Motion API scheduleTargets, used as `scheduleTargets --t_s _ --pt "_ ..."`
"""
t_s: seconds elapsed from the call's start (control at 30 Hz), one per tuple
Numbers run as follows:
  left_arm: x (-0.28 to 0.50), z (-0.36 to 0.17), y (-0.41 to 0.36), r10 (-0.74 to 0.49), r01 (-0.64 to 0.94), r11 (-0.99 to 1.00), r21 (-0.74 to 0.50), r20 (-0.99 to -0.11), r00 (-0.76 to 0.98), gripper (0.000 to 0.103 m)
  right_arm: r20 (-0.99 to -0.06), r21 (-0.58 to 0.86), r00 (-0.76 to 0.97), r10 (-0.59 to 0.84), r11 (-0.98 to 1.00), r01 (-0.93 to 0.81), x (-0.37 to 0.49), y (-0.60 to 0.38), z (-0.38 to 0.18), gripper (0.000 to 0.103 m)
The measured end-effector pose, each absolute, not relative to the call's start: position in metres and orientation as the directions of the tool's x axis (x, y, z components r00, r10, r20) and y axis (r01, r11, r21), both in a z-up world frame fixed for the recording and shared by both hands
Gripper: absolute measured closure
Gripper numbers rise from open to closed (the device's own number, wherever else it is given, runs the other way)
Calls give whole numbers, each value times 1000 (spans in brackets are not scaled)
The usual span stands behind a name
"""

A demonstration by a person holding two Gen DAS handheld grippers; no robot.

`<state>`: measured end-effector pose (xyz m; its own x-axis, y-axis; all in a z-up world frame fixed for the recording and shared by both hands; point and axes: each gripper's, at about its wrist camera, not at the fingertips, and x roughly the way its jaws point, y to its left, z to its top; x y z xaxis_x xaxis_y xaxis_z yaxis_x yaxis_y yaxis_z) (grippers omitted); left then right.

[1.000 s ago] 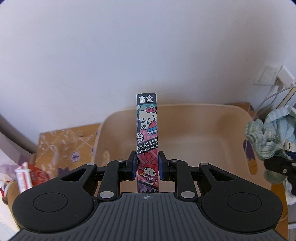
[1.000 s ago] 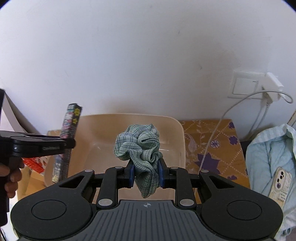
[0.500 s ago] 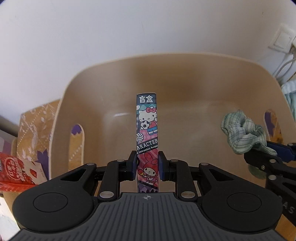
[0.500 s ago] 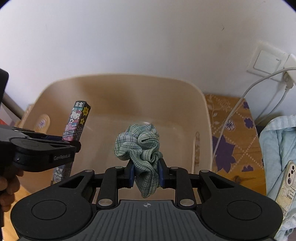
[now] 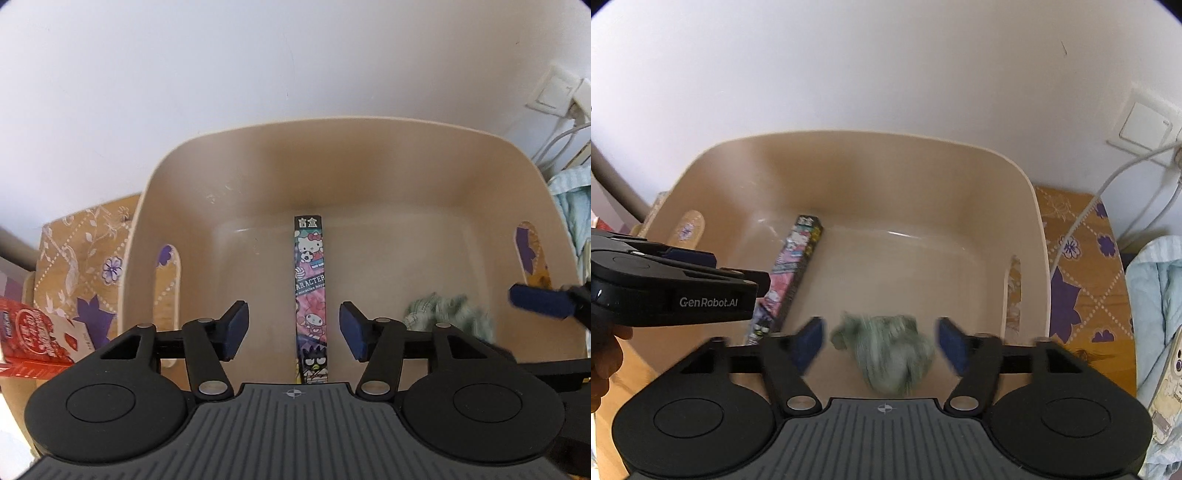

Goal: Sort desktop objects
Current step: 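Lower both held items into the beige basket and open both tools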

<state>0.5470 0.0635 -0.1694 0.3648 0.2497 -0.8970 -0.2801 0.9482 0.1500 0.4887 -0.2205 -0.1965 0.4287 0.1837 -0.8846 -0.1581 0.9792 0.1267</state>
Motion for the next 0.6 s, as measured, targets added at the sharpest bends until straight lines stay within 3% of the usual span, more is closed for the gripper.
scheduleTargets --t_s 0.17,0.6 --pt "531 -142 63 254 -238 957 165 -872 419 44 -854 147 469 226 969 -199 469 -223 -172 5" --pt "455 -69 43 245 -162 969 187 -816 524 35 -786 168 555 272 958 -231 410 -259 -117 0"
